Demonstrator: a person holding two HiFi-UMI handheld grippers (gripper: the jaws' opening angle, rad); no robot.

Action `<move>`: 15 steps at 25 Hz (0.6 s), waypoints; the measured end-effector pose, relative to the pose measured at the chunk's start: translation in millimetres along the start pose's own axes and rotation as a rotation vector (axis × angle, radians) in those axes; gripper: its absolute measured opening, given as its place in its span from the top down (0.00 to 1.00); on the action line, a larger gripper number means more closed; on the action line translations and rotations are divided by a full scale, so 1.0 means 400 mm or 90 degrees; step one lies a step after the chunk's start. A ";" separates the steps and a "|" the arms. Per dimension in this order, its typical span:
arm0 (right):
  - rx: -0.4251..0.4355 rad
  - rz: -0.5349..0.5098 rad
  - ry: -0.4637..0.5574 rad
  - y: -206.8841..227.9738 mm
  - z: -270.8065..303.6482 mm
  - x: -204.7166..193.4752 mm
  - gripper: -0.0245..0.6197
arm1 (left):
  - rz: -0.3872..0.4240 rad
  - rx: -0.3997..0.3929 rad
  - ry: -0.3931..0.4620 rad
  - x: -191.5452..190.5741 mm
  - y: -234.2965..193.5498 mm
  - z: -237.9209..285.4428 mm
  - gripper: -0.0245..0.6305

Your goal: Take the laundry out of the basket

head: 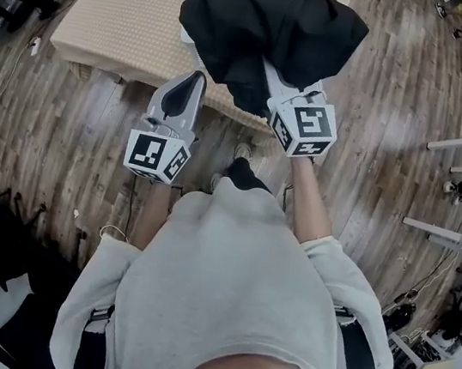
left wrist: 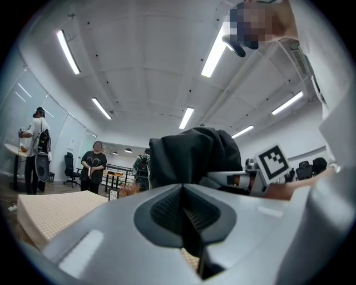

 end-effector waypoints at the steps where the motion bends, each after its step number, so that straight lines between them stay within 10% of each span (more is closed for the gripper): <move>1: 0.002 0.001 0.002 -0.006 -0.018 0.002 0.79 | 0.000 0.000 0.000 0.002 0.014 -0.010 0.95; 15: 0.025 0.022 -0.003 -0.013 -0.321 -0.024 0.79 | 0.010 0.015 -0.010 0.011 0.278 -0.118 0.95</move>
Point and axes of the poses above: the fingertips, and each gripper's own axes: z forward along the fingers, y to its right, x out of its top, the point moved 6 cm from there along -z, backward along the fingers, and after that the axes turned 1 degree about z, right-handed, at the moved point
